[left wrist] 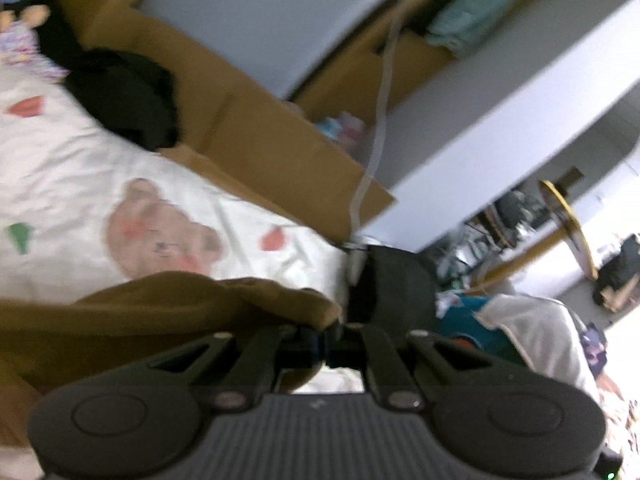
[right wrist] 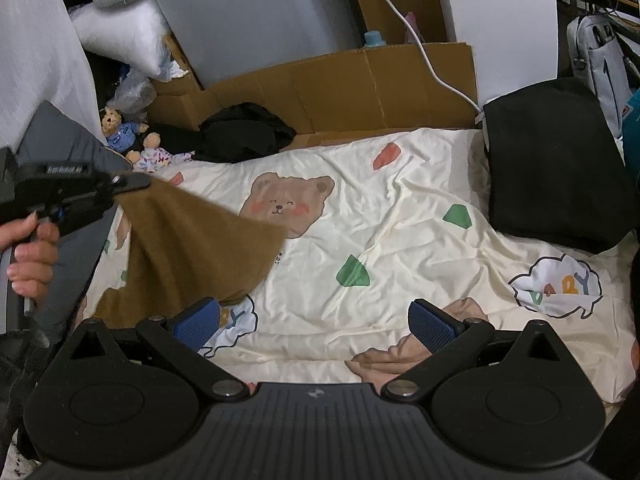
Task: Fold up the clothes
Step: 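Lift the brown shirt high with the left gripper to shake it out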
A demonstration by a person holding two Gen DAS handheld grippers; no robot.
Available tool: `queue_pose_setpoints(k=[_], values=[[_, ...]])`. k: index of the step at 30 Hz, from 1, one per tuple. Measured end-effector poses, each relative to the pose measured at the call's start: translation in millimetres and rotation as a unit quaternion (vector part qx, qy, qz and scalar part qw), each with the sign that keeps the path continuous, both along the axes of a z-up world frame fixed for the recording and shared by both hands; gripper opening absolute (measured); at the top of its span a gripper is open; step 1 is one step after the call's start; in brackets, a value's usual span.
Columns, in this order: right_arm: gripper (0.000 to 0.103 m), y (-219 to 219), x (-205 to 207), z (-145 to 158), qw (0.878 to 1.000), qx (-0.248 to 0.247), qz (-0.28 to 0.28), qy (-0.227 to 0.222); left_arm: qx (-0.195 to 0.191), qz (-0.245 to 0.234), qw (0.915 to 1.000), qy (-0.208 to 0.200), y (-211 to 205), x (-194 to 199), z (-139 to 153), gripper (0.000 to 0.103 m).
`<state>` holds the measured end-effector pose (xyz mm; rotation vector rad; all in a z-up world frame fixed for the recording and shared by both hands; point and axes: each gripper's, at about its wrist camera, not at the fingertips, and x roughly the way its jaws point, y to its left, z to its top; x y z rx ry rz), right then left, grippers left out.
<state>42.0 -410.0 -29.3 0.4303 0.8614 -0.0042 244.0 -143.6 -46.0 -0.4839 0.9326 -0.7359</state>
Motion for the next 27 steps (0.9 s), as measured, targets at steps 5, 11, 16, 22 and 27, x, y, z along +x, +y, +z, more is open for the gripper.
queue_pose_setpoints(k=[5, 11, 16, 22, 27], values=[[0.103, -15, -8, 2, 1.000, 0.006, -0.023, -0.008, -0.026, -0.044, 0.9987, -0.009, -48, -7, 15, 0.002], [0.103, -30, -17, 2, 0.999, 0.012, -0.043, -0.013, -0.062, -0.078, 0.9949, -0.018, -88, -12, 42, 0.002], [0.103, -37, -23, 4, 0.998, 0.016, -0.054, -0.019, -0.093, -0.105, 0.9898, -0.030, -109, -11, 73, 0.002], [0.103, -45, -28, 8, 0.997, 0.022, -0.065, -0.030, -0.127, -0.128, 0.9818, -0.060, -128, -16, 121, 0.002], [0.103, -48, -32, 11, 0.996, 0.019, -0.074, -0.036, -0.167, -0.152, 0.9703, -0.087, -142, -28, 157, 0.002]])
